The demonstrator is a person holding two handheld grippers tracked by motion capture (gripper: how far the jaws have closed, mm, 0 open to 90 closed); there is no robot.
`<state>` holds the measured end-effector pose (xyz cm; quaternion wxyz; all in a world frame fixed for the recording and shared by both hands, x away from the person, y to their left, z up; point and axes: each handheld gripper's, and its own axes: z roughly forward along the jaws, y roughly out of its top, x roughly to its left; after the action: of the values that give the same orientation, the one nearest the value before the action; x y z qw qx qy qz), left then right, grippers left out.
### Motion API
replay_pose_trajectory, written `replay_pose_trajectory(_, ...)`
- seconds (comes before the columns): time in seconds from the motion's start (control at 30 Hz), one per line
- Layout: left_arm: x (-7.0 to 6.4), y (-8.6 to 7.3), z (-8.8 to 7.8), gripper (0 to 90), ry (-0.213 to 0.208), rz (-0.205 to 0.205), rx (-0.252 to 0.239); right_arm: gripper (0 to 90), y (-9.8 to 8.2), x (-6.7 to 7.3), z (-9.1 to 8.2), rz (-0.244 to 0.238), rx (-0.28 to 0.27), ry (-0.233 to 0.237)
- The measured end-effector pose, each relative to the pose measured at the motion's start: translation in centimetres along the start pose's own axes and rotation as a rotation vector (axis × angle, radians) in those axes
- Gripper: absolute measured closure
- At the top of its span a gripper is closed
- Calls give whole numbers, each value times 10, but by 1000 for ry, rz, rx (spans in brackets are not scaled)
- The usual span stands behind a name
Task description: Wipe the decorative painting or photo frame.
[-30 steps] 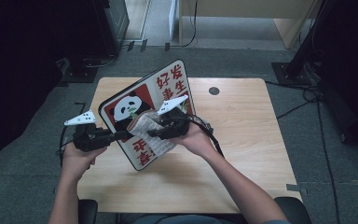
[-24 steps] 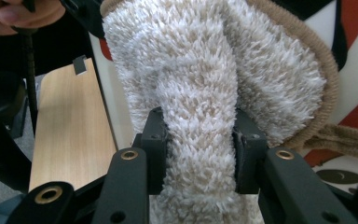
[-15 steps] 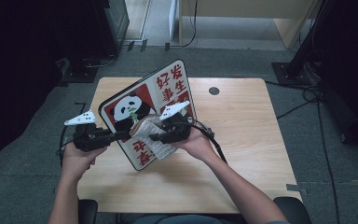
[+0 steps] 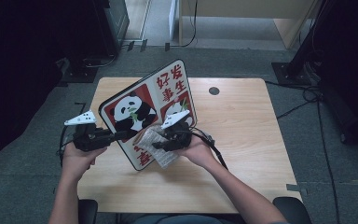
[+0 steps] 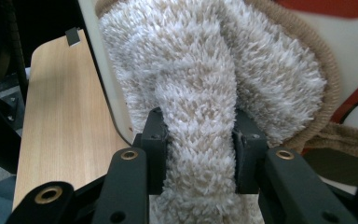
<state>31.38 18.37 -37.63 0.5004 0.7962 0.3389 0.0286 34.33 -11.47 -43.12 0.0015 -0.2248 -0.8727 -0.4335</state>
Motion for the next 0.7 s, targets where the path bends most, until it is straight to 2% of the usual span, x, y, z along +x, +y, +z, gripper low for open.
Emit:
replay_pose_trajectory(0.4,0,0,0,776,-3,-4,-4,648,-20,-2,10,26,23,11)
replay_pose_trajectory(0.7,1,0,0,776,0,-6,-7,652,-34,-4,19,55,61,29)
